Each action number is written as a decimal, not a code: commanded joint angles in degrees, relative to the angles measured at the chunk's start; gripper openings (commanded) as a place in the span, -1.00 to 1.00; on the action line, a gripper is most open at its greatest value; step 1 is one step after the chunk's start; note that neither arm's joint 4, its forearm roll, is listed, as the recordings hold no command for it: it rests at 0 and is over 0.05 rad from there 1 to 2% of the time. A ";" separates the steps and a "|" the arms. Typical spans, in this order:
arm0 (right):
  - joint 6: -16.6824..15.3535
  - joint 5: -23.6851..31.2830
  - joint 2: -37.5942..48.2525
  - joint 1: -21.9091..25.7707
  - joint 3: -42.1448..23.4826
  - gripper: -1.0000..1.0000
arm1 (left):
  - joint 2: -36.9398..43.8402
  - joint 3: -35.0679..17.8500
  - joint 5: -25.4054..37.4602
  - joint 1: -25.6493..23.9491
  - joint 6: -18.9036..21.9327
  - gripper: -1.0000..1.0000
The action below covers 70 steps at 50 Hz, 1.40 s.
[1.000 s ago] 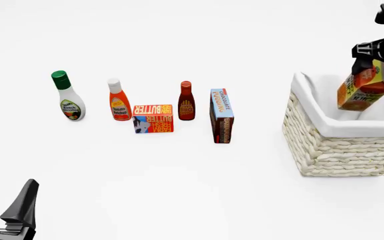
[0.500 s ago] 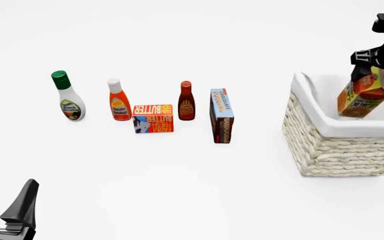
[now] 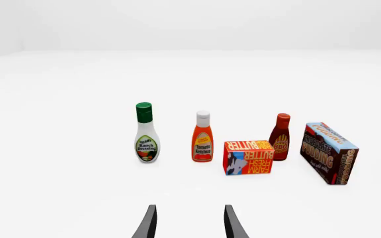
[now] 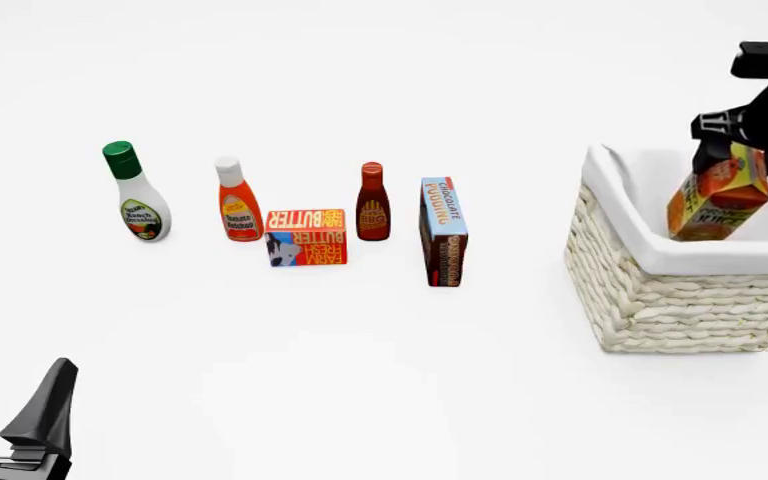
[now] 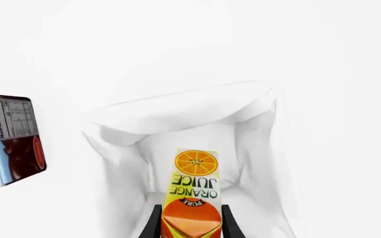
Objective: Pick the orange juice and place it in the basket.
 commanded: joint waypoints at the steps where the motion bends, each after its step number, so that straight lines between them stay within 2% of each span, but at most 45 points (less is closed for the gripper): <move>1: 1.04 0.00 0.58 -0.23 -0.30 -1.00 | 0.00 0.00 0.00 -0.02 0.00 1.00; 49: 0.91 0.00 5.52 0.15 -1.16 -1.00 | 0.00 0.00 0.00 0.00 0.01 1.00; 70: -0.15 0.00 6.05 -0.69 -0.46 -1.00 | 0.00 0.00 0.00 0.00 0.01 1.00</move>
